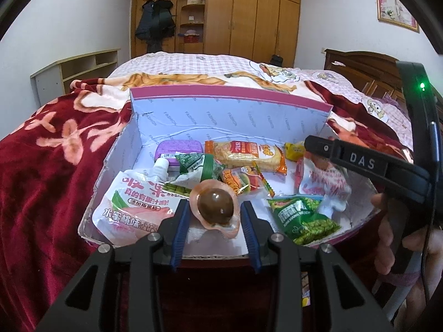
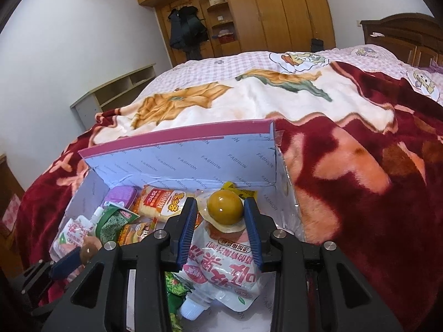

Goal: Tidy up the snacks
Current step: 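Open left tool to release chocolate cup while right tool releases ball candy, then withdraw both tools from the box toward the remaining candy packets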

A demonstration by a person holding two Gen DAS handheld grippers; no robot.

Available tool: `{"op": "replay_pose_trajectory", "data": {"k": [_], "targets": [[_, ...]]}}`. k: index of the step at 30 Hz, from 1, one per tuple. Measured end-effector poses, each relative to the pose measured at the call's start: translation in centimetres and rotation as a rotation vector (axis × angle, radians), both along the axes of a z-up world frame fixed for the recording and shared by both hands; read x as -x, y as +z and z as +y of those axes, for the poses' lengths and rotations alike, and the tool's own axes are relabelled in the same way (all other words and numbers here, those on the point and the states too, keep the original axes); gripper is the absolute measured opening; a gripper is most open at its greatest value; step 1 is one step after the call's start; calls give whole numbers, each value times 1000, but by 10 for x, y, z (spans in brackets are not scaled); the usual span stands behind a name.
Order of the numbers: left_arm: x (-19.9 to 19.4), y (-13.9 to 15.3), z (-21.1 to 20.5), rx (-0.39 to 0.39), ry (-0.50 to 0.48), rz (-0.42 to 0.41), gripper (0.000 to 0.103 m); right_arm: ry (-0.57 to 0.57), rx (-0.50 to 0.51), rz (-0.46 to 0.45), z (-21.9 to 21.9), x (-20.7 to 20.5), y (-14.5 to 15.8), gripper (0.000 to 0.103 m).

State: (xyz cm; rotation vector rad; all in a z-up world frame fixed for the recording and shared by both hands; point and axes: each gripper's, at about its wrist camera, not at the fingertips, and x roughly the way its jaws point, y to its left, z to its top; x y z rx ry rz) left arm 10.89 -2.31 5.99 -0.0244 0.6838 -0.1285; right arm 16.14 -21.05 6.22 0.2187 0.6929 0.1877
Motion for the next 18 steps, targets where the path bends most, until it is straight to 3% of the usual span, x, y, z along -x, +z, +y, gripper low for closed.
{"op": "replay_pose_trajectory", "data": {"k": [4,6,18], "targets": [[1,2,1,32,-14,12,46,14,10,-22,2,7,7,54],[3,4,-1,24,-22,9,51,19,27,-40,5,11,13,55],[26,27,2,13,-21,-45,55,60,9,-83,8,49,37,55]]}}
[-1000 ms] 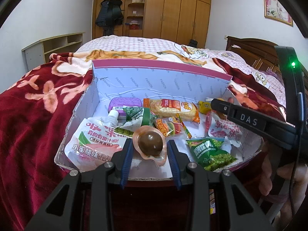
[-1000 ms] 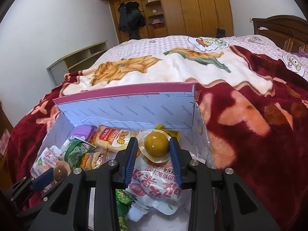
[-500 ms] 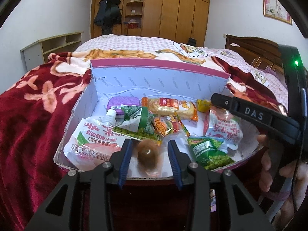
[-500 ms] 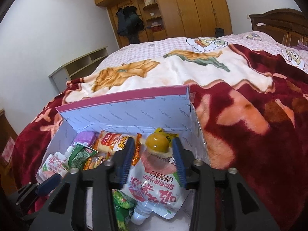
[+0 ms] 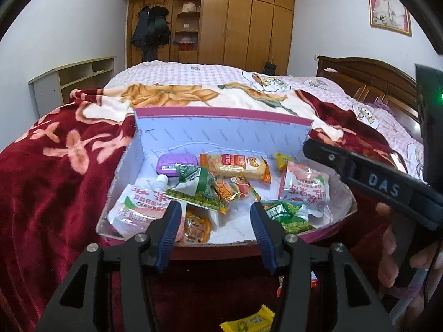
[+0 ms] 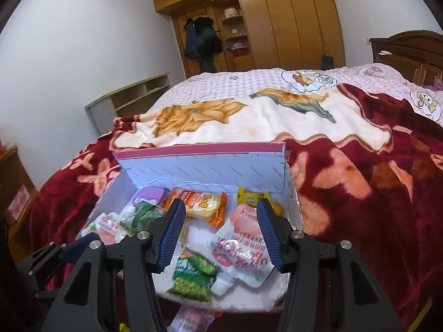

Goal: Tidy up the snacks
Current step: 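Withdraw both tools from the box toward the remaining candy packets, then grasp yellow candy packet with left tool while right tool nears rainbow packet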

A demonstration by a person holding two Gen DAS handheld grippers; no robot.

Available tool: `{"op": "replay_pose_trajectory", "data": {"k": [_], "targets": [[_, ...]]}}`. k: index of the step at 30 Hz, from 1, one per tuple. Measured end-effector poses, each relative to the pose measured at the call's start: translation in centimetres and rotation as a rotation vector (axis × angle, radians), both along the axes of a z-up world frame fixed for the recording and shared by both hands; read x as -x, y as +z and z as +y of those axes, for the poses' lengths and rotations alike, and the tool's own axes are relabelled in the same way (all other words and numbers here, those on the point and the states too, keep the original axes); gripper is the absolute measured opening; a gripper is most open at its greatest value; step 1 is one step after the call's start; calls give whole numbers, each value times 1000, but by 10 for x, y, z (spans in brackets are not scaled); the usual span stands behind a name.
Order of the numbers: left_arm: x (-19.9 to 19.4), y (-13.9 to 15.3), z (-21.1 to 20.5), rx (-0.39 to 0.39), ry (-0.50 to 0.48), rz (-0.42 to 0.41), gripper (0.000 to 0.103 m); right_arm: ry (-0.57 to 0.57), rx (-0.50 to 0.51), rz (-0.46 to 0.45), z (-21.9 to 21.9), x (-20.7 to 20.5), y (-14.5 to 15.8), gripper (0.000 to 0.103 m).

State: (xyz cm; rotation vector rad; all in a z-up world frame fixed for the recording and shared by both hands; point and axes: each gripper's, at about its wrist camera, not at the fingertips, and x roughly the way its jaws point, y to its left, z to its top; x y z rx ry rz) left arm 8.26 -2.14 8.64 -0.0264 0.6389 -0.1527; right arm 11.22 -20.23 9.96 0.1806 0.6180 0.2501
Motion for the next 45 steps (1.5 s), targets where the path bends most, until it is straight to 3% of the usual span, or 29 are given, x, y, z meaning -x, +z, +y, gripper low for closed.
{"op": "replay_pose_trajectory", "data": {"k": [24,45], "targets": [[43,-10,9,74,-51,124,55,22,-41,43,-10,71,-10,55],[64,-42,-11,31,-123,196,55,1,-67,92,-18,88,-29,55]]}}
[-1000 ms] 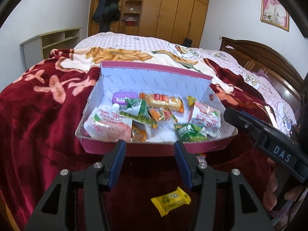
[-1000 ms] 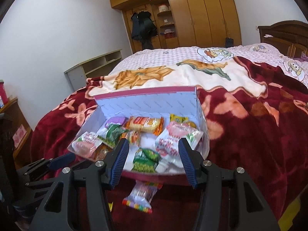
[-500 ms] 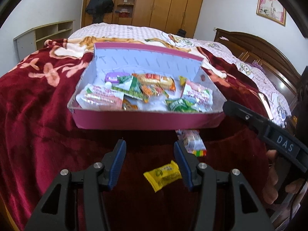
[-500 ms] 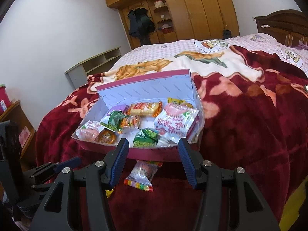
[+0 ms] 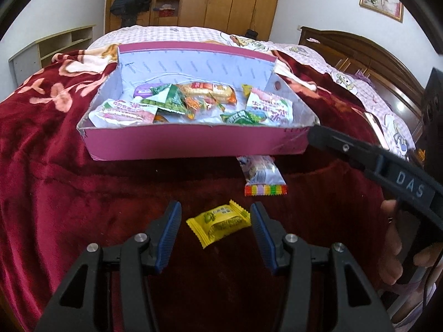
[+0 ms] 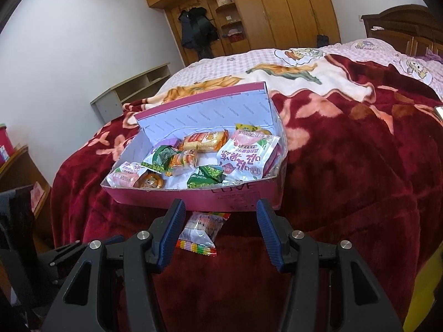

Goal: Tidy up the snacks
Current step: 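Grasp yellow candy packet with left tool while right tool nears rainbow packet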

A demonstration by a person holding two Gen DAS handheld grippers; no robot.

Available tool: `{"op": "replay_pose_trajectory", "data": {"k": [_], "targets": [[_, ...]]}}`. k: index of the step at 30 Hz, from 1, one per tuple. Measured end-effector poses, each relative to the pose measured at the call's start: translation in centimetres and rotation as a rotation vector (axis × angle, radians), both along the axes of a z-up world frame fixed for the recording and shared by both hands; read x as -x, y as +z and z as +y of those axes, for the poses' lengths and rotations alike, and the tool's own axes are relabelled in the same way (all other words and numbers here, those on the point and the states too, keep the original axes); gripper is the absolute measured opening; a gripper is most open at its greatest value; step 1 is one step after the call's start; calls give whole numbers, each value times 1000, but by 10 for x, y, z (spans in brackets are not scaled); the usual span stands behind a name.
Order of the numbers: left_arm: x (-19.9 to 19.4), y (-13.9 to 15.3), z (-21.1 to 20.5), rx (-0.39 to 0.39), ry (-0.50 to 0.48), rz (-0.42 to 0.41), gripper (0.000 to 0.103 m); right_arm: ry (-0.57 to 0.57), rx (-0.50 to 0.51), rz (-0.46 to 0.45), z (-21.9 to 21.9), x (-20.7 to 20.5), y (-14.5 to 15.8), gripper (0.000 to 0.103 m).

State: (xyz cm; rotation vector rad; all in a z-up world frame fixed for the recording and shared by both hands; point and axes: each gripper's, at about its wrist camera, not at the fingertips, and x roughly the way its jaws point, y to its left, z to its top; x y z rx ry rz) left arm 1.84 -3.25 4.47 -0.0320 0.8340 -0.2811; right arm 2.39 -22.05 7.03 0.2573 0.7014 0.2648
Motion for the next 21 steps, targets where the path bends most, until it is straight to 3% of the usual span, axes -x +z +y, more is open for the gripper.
{"op": "replay_pose_trajectory", "data": {"k": [16,21], "targets": [[-5,-15,-8,-16,22,-4,54,-9,-13,27,-2,-1,-12,55],[-4,-16,-9,-28,11,-14,30,-12,-15,41,-3,-2,-17,55]]}}
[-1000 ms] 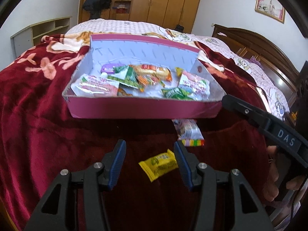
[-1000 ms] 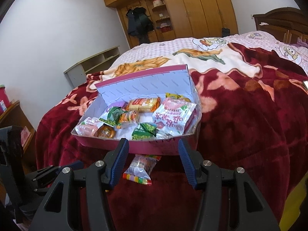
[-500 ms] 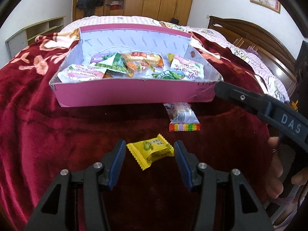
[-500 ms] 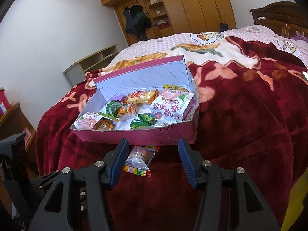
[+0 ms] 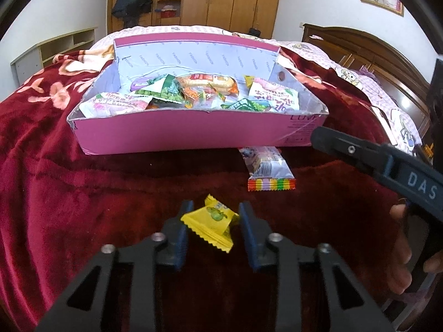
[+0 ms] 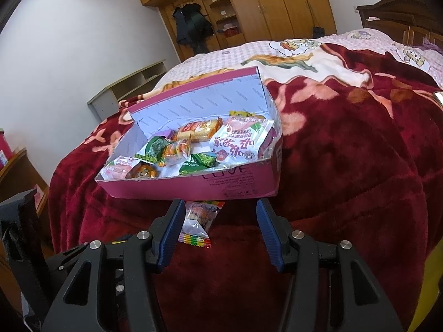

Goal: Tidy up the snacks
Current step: 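Grasp yellow candy packet with left tool while right tool nears rainbow packet, then lift yellow packet with left tool while right tool grasps rainbow candy packet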

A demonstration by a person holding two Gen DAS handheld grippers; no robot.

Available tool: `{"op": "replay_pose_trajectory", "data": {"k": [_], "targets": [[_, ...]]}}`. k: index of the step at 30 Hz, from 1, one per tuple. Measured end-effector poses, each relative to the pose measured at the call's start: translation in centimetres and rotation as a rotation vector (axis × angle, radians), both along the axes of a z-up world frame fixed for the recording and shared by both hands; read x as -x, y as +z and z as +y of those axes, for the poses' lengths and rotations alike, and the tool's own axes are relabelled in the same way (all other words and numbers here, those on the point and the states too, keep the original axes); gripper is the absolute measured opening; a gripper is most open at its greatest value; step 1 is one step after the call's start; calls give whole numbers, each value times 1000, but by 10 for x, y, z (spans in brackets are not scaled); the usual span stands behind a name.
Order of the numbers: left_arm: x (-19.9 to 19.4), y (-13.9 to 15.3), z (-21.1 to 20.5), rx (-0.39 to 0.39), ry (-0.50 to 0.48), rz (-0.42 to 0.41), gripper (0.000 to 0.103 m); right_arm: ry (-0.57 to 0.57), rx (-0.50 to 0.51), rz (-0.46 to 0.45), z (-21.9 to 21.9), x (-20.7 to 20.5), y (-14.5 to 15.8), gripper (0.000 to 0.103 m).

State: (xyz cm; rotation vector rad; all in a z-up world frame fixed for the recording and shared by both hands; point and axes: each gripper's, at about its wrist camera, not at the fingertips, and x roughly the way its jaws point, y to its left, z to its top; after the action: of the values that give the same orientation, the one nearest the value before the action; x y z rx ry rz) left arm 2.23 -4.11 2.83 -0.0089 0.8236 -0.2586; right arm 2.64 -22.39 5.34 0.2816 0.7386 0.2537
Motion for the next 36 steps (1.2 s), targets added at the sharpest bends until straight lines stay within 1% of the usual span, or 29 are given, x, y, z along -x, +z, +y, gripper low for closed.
{"op": "replay_pose_trajectory", "data": {"k": [2,8,14,18,23,32,36], "targets": [[1,0,0,1,-10,0,24,-1,-1,2,0,0,-1,55],[4,5,5,10,0,-19,24,1,0,3,1,0,-1,55],[1,14,25,19,73,-54,24,14,2,8,8,-1,-2,55],[-3,15,39,41,117,-48,24,29,10,17,15,-2,-4,55],[-6,12,50,34,167,-52,24,49,30,33,29,-5,-9,55],[-10,-1,56,44,187,-21,24,68,62,90,53,-18,-31,55],[-11,-3,57,47,188,-16,24,58,42,113,52,-22,-40,55]]}}
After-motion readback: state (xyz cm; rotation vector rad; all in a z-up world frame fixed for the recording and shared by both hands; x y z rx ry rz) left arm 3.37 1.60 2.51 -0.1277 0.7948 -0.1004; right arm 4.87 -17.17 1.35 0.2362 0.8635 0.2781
